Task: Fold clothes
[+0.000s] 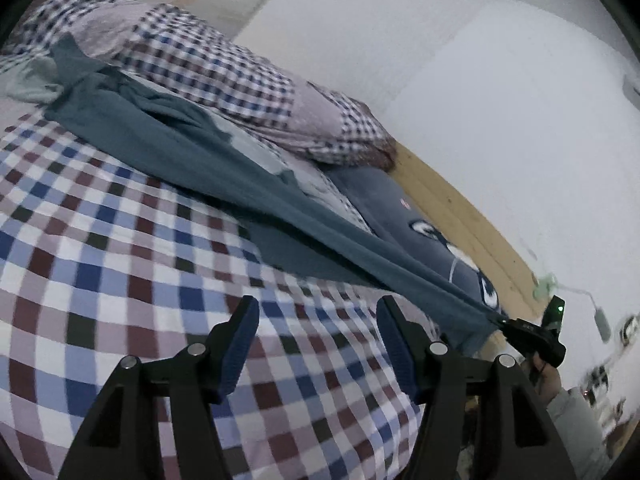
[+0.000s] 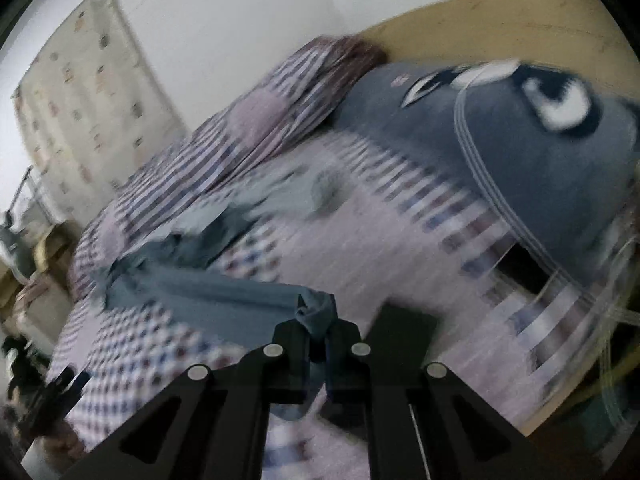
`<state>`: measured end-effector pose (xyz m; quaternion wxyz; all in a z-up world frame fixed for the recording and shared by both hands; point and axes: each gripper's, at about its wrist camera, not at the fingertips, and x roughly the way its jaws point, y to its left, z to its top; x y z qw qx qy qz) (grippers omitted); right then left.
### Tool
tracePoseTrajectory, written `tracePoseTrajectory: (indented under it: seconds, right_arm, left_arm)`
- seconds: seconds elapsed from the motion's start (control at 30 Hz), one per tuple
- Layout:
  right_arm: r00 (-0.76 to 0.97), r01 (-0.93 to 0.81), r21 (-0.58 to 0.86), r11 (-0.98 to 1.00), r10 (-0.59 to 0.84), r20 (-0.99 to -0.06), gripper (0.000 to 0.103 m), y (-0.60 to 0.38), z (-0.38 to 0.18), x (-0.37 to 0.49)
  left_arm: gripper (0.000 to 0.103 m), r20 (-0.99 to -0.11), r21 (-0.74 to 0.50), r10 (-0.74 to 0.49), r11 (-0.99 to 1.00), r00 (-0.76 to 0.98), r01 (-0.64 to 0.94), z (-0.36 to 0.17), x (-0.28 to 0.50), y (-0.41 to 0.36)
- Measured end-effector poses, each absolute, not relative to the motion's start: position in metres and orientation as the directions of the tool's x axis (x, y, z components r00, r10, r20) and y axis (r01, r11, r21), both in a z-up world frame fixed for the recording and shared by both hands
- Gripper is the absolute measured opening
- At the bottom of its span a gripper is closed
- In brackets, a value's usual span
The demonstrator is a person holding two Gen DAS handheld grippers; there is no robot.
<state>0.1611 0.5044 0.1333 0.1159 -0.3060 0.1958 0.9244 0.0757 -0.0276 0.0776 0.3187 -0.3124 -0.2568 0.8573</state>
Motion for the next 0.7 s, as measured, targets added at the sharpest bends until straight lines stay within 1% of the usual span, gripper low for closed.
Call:
tracePoseTrajectory:
  seconds: [0.17,0.23,0.3,0.33,0.37,0.4,0.47,0.53,0.6,0.7]
  right_arm:
    - [-0.749,-0.485,0.179,-0.856,0.3,-0.591,0.003,0.571,0.166,0.147]
    - [-0.689,-0.53,0.099,-0.842,0.36,-0.629,0.004,0.584,0.16,0.127]
    - [-0.627,-0.564,0.026,-0.825,0.407,-0.664,0.008,0.593,0.153,0.107]
    - [-0.6,-0.569,0.009,-0.822,0.407,-0.689,0.012,0.592,0.146,0.098]
    - [-0.572,-0.575,-0.01,-0.818,0.411,-0.71,0.02,0.589,0.139,0.091]
    - [-0.551,-0.581,-0.03,-0.814,0.419,-0.722,0.025,0.583,0.134,0.087]
    - [-0.546,-0.582,-0.053,-0.812,0.438,-0.714,0.047,0.566,0.129,0.087]
    - [-0.564,-0.571,-0.061,-0.819,0.444,-0.696,0.052,0.546,0.129,0.091]
    - [-0.593,-0.545,-0.057,-0.836,0.433,-0.679,0.054,0.52,0.131,0.093]
    - [-0.663,-0.445,-0.02,-0.895,0.345,-0.664,0.059,0.467,0.134,0.091]
  left_arm:
    - [0.065,-0.372,-0.638,0.673,-0.685,-0.639,-0.351,0.075,0.07,-0.041]
    - [0.065,-0.374,-0.642,0.664,-0.689,-0.647,-0.336,0.075,0.065,-0.047]
    - [0.065,-0.369,-0.651,0.658,-0.687,-0.657,-0.323,0.075,0.063,-0.057]
    - [0.065,-0.368,-0.654,0.653,-0.688,-0.662,-0.315,0.075,0.062,-0.06]
    - [0.065,-0.367,-0.656,0.648,-0.689,-0.668,-0.308,0.076,0.062,-0.062]
    - [0.065,-0.366,-0.659,0.642,-0.69,-0.673,-0.3,0.076,0.061,-0.065]
    - [0.066,-0.366,-0.665,0.631,-0.691,-0.684,-0.283,0.076,0.059,-0.07]
    - [0.067,-0.366,-0.675,0.612,-0.693,-0.701,-0.252,0.075,0.057,-0.081]
    - [0.073,-0.361,-0.687,0.595,-0.69,-0.718,-0.227,0.073,0.056,-0.093]
    - [0.076,-0.358,-0.705,0.57,-0.684,-0.74,-0.186,0.073,0.053,-0.111]
